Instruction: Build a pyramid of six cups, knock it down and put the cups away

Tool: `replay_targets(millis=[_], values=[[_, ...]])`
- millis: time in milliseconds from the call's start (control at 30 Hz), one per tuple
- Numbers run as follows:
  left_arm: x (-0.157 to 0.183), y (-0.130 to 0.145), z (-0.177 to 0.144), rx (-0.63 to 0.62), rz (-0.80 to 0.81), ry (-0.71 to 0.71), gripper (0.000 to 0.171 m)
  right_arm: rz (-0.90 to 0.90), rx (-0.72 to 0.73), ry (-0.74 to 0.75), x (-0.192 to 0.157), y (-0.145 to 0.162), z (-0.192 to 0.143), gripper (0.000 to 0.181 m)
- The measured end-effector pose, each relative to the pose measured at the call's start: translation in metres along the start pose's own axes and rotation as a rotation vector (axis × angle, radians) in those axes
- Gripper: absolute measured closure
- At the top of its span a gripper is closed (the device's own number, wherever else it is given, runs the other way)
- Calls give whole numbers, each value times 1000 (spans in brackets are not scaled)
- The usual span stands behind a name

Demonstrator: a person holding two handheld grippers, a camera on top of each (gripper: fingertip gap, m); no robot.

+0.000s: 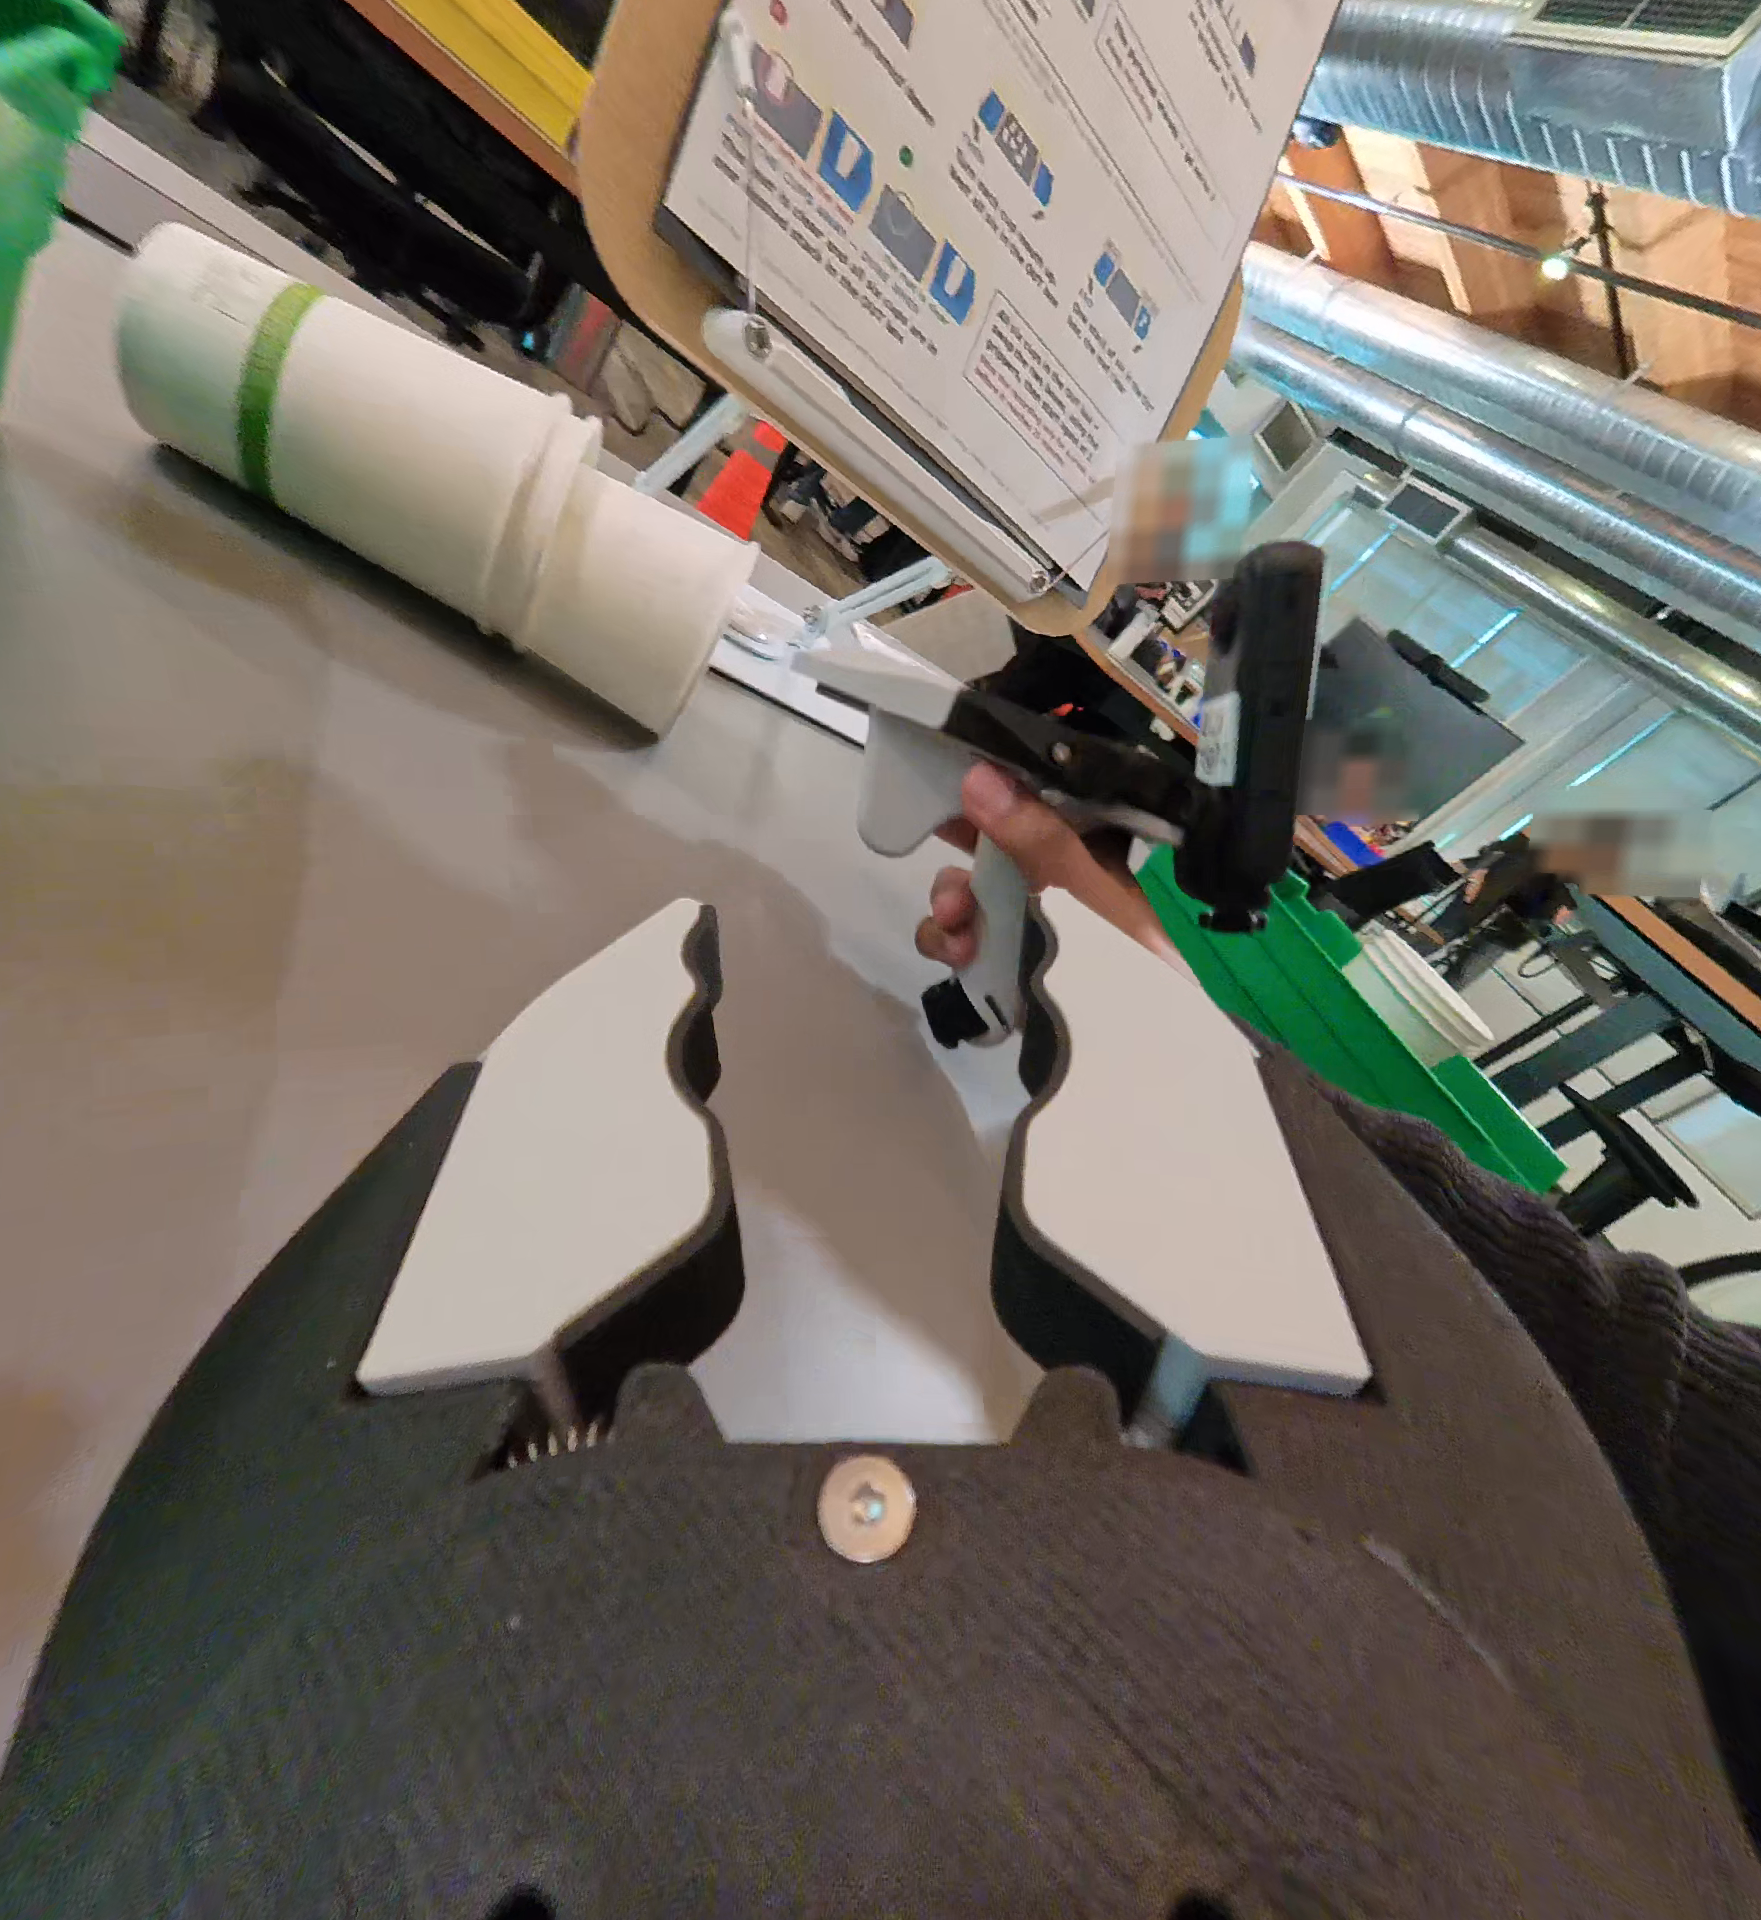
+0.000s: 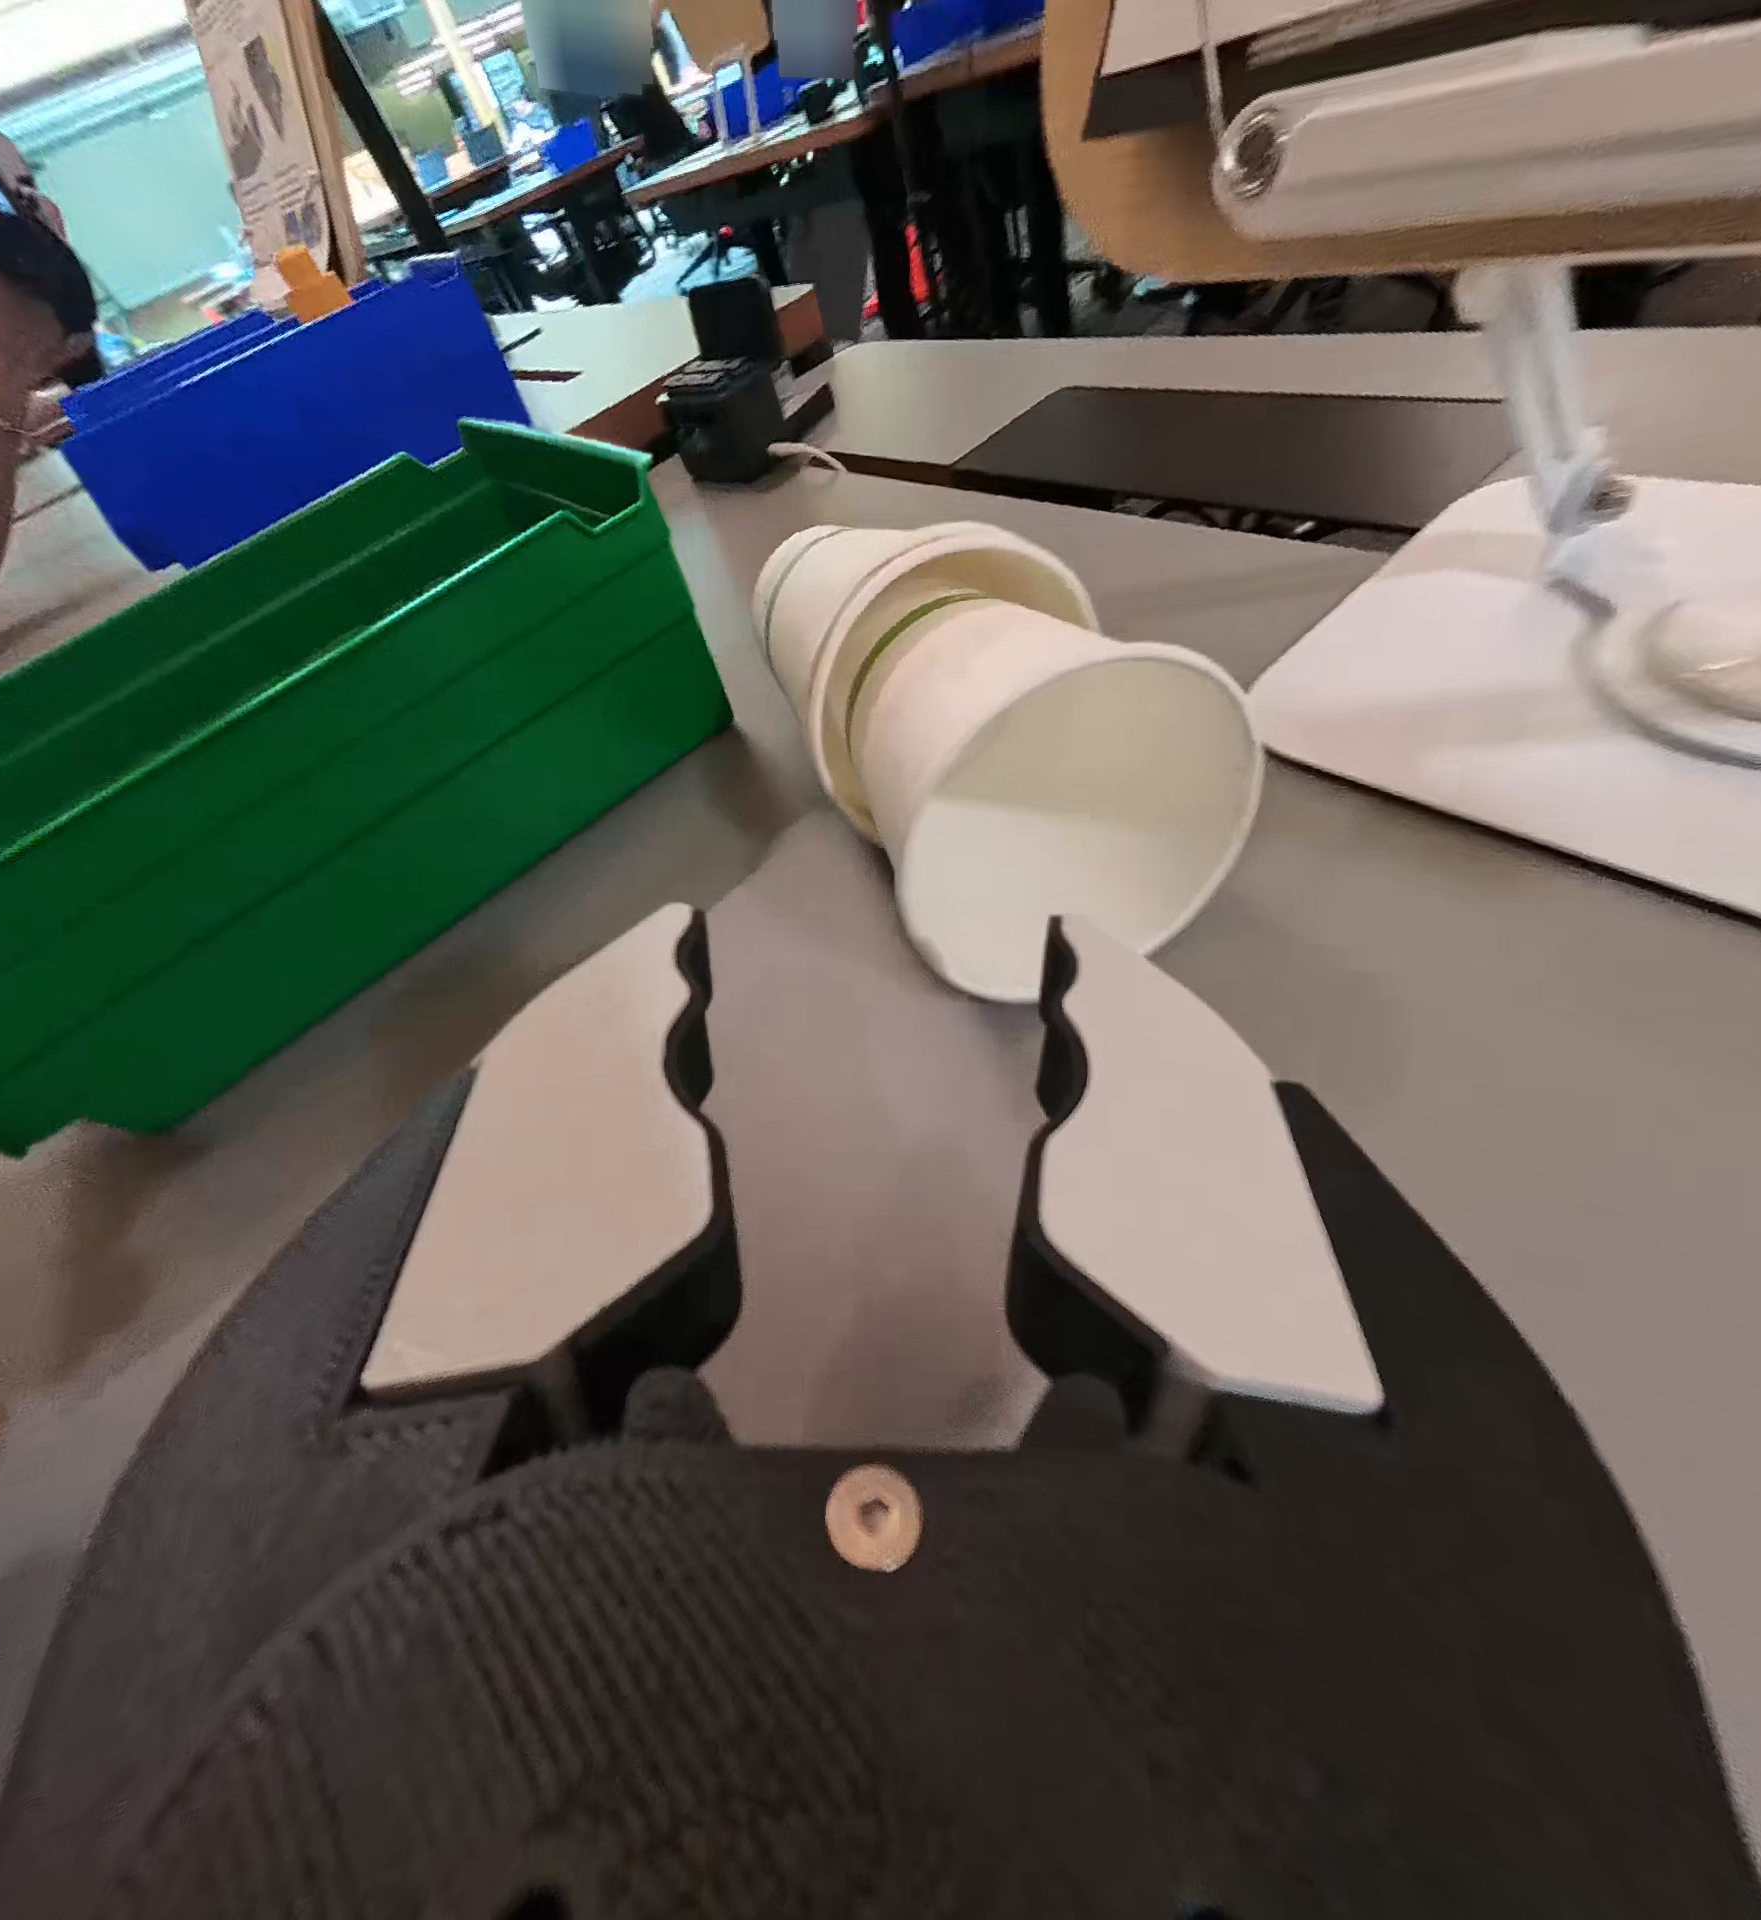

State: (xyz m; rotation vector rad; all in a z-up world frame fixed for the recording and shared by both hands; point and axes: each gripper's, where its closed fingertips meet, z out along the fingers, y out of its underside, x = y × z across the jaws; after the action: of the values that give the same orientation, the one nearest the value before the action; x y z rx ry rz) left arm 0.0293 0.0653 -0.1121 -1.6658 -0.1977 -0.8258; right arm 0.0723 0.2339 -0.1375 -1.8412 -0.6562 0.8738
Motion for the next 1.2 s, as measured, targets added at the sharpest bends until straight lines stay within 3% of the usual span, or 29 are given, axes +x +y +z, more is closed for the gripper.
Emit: replay_targets(millis=[167, 233, 367, 533, 833, 1200], values=[[-9, 4, -21, -10, -38, -17, 114, -44, -52, 20, 8, -2, 38, 124], [-8, 7, -30, -11, -29, -22, 115, -29, -73, 32, 12, -2, 47, 137], [-10, 7, -45, -5, 21, -56, 115, -9, -113, 14, 12, 0, 55, 157], [-14, 2, -60, 25, 21, -87, 115, 8, -114, -2, 15, -3, 55, 170], [-14, -3, -62, 34, 69, -96, 115, 12, -74, -25, 8, -15, 31, 180], [7, 8, -16, -49, 146, 4, 116, -24, -10, -3, 29, -20, -32, 180]])
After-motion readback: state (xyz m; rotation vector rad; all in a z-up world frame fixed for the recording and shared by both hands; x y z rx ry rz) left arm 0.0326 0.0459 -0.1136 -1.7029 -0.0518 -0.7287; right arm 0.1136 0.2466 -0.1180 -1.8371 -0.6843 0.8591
